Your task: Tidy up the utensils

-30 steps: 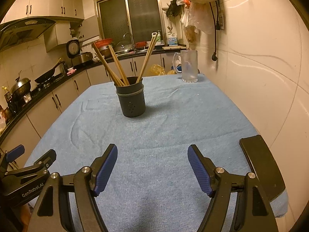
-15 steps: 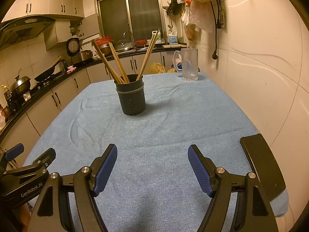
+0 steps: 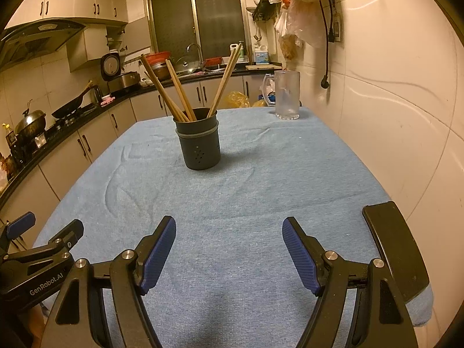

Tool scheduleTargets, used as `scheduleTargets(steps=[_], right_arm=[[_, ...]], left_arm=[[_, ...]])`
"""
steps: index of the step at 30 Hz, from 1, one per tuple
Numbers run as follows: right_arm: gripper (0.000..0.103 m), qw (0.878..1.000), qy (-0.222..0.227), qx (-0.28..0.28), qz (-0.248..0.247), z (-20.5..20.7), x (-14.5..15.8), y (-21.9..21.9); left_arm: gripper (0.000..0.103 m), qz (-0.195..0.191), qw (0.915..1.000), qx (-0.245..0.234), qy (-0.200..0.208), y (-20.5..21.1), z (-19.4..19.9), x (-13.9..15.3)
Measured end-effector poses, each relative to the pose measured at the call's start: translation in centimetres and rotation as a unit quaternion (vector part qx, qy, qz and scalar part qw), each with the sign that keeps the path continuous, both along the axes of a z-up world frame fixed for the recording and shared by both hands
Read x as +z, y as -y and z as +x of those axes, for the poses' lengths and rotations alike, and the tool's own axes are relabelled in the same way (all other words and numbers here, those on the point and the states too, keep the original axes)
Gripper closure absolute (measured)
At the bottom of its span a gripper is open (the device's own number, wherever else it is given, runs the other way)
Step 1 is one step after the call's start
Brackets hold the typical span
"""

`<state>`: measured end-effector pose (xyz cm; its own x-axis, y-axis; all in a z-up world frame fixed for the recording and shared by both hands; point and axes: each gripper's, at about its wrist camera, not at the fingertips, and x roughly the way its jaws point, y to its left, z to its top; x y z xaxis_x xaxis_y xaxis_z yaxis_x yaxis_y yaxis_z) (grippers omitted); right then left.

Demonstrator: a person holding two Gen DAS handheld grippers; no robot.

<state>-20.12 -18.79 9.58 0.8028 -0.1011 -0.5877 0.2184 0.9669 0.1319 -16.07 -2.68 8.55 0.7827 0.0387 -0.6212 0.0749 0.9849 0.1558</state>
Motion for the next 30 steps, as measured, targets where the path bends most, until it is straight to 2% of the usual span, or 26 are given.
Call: scheduleTargets(steps=[27,30], right_arm=[[0.023,1.0,-0.009,0.004,0.004,0.3,-0.3,0.1],[0.023,0.999,-0.031,0.001,0.028,1.5,-0.7,1.4]], left_arm=[[0.006,-0.001,1.0,0.008,0.002,-0.1,0.3,-0.1],[0.006,-0.025,0.9992,0.007,-0.031,-1.4,2.4,-0.5]])
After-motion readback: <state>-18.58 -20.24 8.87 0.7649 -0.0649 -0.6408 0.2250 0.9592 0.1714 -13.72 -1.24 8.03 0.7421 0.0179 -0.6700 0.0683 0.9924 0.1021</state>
